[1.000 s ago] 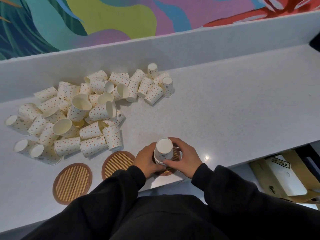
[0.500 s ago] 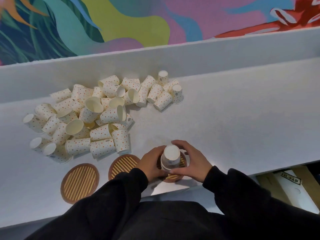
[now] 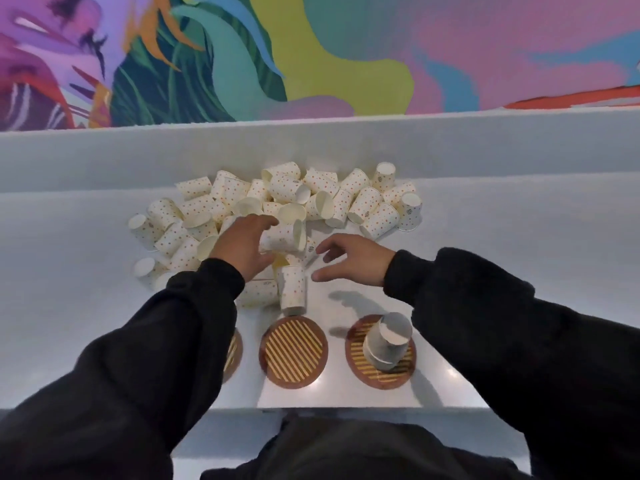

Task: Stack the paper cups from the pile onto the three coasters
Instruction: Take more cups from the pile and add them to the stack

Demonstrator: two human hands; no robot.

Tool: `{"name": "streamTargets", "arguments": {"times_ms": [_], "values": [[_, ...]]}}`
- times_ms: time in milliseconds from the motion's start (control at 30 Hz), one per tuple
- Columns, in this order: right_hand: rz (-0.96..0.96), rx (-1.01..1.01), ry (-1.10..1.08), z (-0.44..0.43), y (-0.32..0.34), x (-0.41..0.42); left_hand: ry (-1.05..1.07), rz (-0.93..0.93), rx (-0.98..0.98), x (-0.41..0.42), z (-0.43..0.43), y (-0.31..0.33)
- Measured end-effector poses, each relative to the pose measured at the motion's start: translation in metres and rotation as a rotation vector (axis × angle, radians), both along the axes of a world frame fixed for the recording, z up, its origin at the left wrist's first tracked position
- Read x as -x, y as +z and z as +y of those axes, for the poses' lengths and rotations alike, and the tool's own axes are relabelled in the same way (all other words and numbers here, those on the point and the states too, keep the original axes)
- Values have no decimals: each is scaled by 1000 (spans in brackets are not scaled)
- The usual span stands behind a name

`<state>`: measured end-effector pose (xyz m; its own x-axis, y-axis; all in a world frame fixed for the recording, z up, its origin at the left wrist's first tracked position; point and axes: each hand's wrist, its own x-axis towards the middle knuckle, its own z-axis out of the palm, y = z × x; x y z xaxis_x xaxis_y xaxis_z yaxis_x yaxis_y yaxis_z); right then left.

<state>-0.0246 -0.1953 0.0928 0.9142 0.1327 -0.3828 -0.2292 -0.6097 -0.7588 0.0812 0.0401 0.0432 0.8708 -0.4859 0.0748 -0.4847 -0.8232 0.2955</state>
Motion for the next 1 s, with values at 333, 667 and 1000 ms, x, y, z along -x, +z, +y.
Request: {"name": "streamTargets", "arguments": {"times_ms": [333,667,1000], "values": [[240,-223,-743,108,-94,-31,-255,-170,-417,-52,-14,-12],[344,94,-833,132,-137,-36,-358,-175,-417,-70,-4,-40],[209,-127,-916,126,-123,-24,-381,-180,-200,-74,-6,-33]]}}
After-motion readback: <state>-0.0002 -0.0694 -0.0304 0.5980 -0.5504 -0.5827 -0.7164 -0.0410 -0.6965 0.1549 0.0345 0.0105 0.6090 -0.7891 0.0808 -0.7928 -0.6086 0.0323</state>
